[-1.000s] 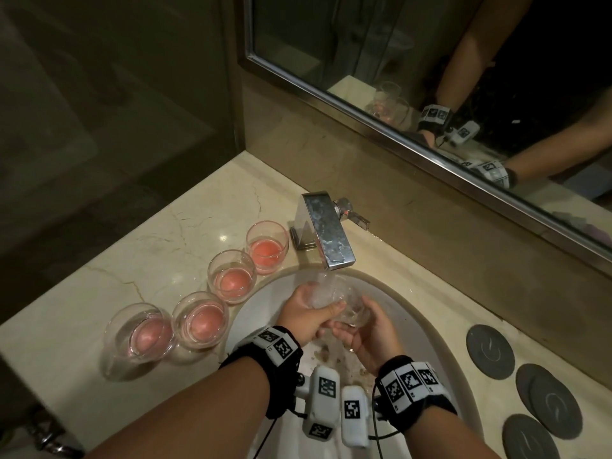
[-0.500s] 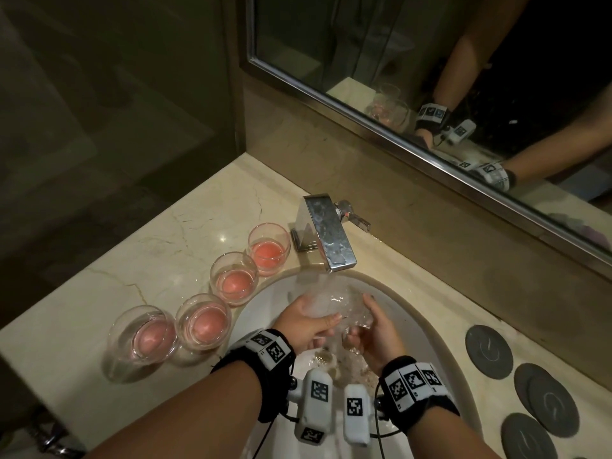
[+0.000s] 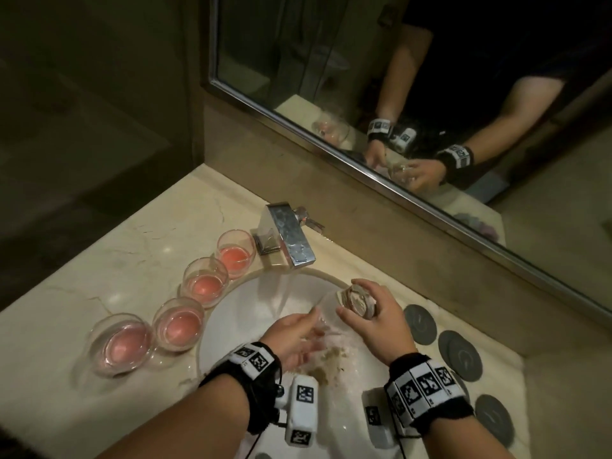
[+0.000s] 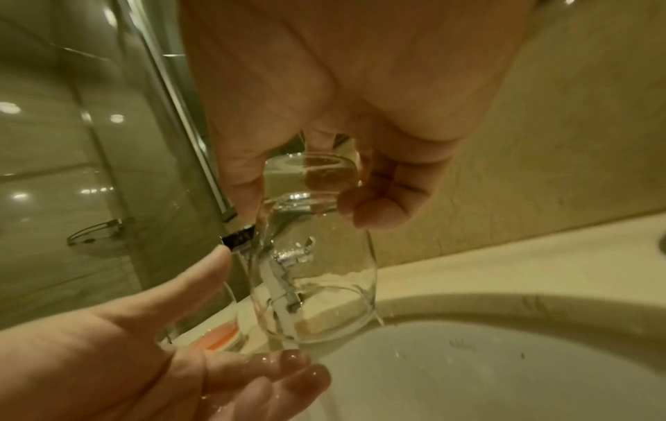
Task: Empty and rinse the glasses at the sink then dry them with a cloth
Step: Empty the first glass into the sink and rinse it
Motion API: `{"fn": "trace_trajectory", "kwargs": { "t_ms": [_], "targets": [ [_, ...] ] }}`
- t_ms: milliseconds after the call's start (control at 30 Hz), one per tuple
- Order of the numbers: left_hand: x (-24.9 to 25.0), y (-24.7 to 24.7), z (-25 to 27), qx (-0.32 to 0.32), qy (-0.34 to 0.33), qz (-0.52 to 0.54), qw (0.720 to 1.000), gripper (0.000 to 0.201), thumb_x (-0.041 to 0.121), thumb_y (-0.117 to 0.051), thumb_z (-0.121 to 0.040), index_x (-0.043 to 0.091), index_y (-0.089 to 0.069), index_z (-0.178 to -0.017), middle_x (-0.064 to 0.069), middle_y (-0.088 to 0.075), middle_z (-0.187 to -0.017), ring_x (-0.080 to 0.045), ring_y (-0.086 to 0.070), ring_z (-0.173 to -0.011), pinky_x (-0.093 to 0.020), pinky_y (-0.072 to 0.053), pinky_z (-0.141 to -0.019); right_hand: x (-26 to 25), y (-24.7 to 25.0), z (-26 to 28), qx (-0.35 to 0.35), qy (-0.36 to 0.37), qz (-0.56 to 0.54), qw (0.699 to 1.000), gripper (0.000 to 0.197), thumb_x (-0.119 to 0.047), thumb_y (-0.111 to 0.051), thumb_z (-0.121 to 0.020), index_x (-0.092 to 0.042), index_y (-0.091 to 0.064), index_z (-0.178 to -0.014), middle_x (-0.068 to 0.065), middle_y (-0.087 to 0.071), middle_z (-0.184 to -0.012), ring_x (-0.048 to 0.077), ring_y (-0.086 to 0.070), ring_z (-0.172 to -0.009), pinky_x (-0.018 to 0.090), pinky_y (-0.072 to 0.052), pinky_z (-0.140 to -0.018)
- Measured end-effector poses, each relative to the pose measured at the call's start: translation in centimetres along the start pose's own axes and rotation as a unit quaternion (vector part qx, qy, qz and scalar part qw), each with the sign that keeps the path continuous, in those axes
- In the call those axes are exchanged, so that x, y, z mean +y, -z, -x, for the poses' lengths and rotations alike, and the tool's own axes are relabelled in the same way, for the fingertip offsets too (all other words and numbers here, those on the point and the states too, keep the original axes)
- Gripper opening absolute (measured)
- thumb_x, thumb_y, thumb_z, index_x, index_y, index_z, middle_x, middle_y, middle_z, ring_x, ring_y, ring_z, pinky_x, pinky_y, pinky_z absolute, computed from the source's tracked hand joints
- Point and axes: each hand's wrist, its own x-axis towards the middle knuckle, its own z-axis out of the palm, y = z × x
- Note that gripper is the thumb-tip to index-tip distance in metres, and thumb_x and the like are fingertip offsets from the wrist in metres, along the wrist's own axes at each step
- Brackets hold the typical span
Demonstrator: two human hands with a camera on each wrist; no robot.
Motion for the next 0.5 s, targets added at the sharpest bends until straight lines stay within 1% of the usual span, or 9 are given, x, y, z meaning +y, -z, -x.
{"fn": "trace_trajectory", "kwargs": {
  "t_ms": [33, 100, 133, 200, 233, 300, 367, 433, 500],
  "targets": [
    [0.1, -0.5, 0.4, -0.014, 0.005, 0.004, 1.000, 0.059, 0.058, -0.063, -0.078, 0.011, -0.063, -0.114, -0.013, -0.071, -0.111, -0.021, -0.068, -0.080, -0.027, -0.050, -0.056, -0.9, 0.6, 0.5, 0.003, 0.017, 0.021, 1.000, 0.047, -0.030, -0.082, -0.073, -0.036, -0.056, -0.113, -0.011, -0.056, -0.107, -0.002, -0.054, -0.100, 0.020, -0.043, -0.088],
    [0.3, -1.3, 1.2, -0.034, 0.016, 0.022, 0.999, 0.057, 0.062, -0.050, -0.088, 0.010, -0.060, -0.110, -0.013, -0.070, -0.106, -0.019, -0.065, -0.073, -0.026, -0.045, -0.054, -2.1, 1.5, 1.3, 0.008, 0.039, 0.062, 0.997, 0.049, -0.031, -0.082, -0.073, -0.035, -0.056, -0.114, -0.009, -0.056, -0.108, 0.001, -0.053, -0.098, 0.016, -0.040, -0.086],
    [0.4, -1.7, 1.6, -0.041, 0.022, 0.037, 0.998, 0.056, 0.063, -0.046, -0.089, 0.011, -0.058, -0.107, -0.013, -0.070, -0.104, -0.020, -0.064, -0.072, -0.026, -0.041, -0.054, -2.7, 1.8, 1.7, 0.011, 0.045, 0.082, 0.996, 0.050, -0.033, -0.082, -0.073, -0.033, -0.057, -0.116, -0.009, -0.055, -0.109, 0.003, -0.052, -0.098, 0.013, -0.038, -0.084],
    [0.5, -2.2, 2.3, -0.055, 0.028, 0.051, 0.997, 0.057, 0.066, -0.043, -0.090, 0.012, -0.056, -0.104, -0.014, -0.071, -0.105, -0.022, -0.063, -0.076, -0.027, -0.038, -0.056, -3.6, 2.3, 2.4, 0.016, 0.052, 0.110, 0.992, 0.051, -0.035, -0.081, -0.073, -0.029, -0.057, -0.118, -0.010, -0.054, -0.109, 0.003, -0.050, -0.099, 0.006, -0.034, -0.081],
    [0.5, -2.5, 2.7, -0.060, 0.028, 0.052, 0.996, 0.060, 0.068, -0.041, -0.089, 0.012, -0.055, -0.107, -0.014, -0.071, -0.105, -0.023, -0.063, -0.078, -0.027, -0.038, -0.057, -4.0, 2.4, 2.8, 0.017, 0.052, 0.120, 0.991, 0.052, -0.036, -0.080, -0.073, -0.028, -0.057, -0.119, -0.011, -0.053, -0.109, 0.003, -0.050, -0.099, 0.005, -0.033, -0.080],
    [0.6, -2.7, 3.4, -0.077, 0.030, 0.062, 0.995, 0.066, 0.071, -0.040, -0.088, 0.011, -0.055, -0.111, -0.011, -0.071, -0.098, -0.022, -0.063, -0.079, -0.027, -0.040, -0.058, -4.9, 2.4, 3.6, 0.024, 0.052, 0.131, 0.990, 0.052, -0.037, -0.079, -0.073, -0.028, -0.056, -0.119, -0.012, -0.053, -0.110, 0.002, -0.049, -0.099, 0.005, -0.033, -0.080],
    [0.7, -2.9, 3.9, -0.087, 0.031, 0.080, 0.992, 0.062, 0.072, -0.042, -0.087, 0.012, -0.054, -0.102, -0.006, -0.071, -0.089, -0.021, -0.064, -0.075, -0.027, -0.040, -0.058, -5.3, 2.2, 4.2, 0.029, 0.052, 0.130, 0.990, 0.052, -0.037, -0.079, -0.073, -0.028, -0.054, -0.117, -0.012, -0.052, -0.112, 0.001, -0.049, -0.100, 0.008, -0.036, -0.082],
    [0.9, -2.8, 4.6, -0.097, 0.026, 0.101, 0.990, 0.057, 0.068, -0.045, -0.088, 0.012, -0.056, -0.092, -0.006, -0.069, -0.092, -0.020, -0.065, -0.072, -0.027, -0.040, -0.059, -5.8, 1.8, 4.9, 0.039, 0.046, 0.114, 0.992, 0.050, -0.034, -0.079, -0.072, -0.029, -0.052, -0.113, -0.012, -0.053, -0.111, 0.000, -0.050, -0.100, 0.009, -0.038, -0.082],
    [1.1, -2.5, 5.2, -0.100, 0.011, 0.123, 0.987, 0.049, 0.060, -0.051, -0.089, 0.012, -0.061, -0.089, -0.005, -0.069, -0.088, -0.021, -0.065, -0.074, -0.029, -0.045, -0.067, -6.2, 1.3, 5.6, 0.042, 0.030, 0.095, 0.994, 0.048, -0.033, -0.079, -0.072, -0.031, -0.048, -0.109, -0.013, -0.052, -0.109, -0.003, -0.050, -0.098, 0.007, -0.037, -0.080]
  ]
}}
